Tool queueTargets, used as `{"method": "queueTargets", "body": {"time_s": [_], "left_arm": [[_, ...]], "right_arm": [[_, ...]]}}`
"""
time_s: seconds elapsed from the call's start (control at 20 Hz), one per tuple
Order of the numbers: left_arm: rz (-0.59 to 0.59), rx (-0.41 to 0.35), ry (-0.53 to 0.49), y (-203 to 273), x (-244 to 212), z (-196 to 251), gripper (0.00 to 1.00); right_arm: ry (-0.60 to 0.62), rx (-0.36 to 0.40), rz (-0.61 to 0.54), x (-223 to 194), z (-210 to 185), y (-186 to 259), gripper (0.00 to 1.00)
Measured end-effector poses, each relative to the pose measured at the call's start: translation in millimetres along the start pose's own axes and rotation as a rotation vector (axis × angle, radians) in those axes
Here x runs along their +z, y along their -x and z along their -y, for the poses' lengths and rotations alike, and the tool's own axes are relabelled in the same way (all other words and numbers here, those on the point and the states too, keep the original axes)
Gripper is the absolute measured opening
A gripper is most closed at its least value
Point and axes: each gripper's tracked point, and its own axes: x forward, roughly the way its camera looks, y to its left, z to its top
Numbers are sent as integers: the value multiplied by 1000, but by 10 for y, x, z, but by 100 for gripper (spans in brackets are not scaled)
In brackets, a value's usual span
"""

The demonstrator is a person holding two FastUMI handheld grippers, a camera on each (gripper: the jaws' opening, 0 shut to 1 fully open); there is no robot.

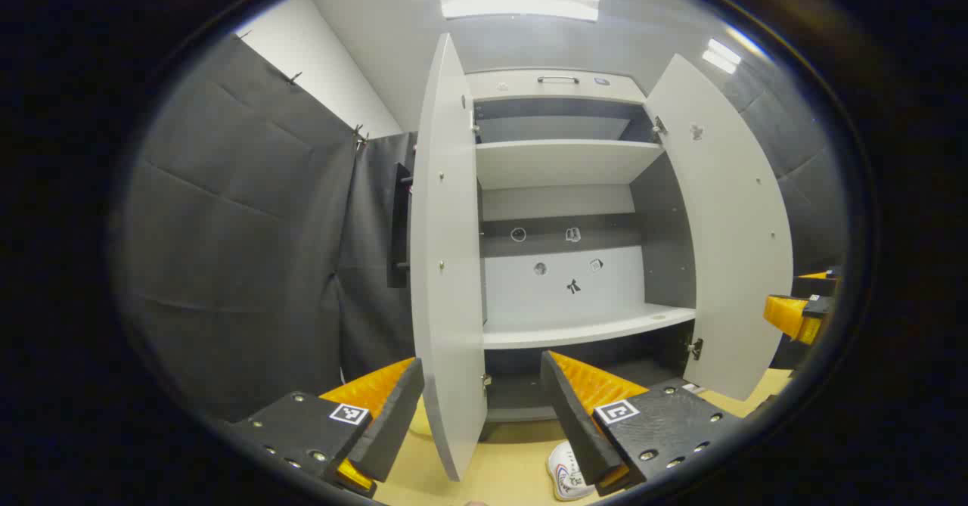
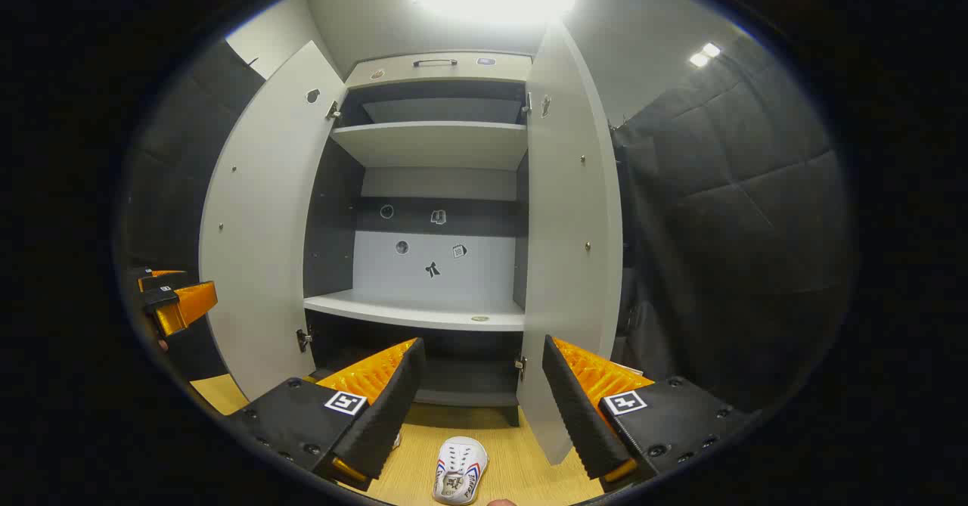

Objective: Grab one shoe with the right hand and put it into the shoe cabinet, grab the other shoe with the left hand and put it into the shoe cabinet; then close the right door with the right hand and the left door with the left hand.

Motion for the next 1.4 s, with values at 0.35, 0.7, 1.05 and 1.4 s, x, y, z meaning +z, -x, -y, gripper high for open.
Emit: {"method": "queueTargets", "body": {"time_s": [0.35,0.7,1.05,1.4], "left_arm": [[7,1,-7,3,24,-5,91],[9,9,-11,38,39,-23,90],[11,25,-22,91,57,-74,91],[9,66,-37,189,75,-226,92]], "right_arm": [[5,3,-4,-13,-16,-19,96],[3,17,-3,-32,-61,-65,98],[19,44,-75,-291,-151,-211,96],[20,105,-230,-852,-365,-442,98]]}}
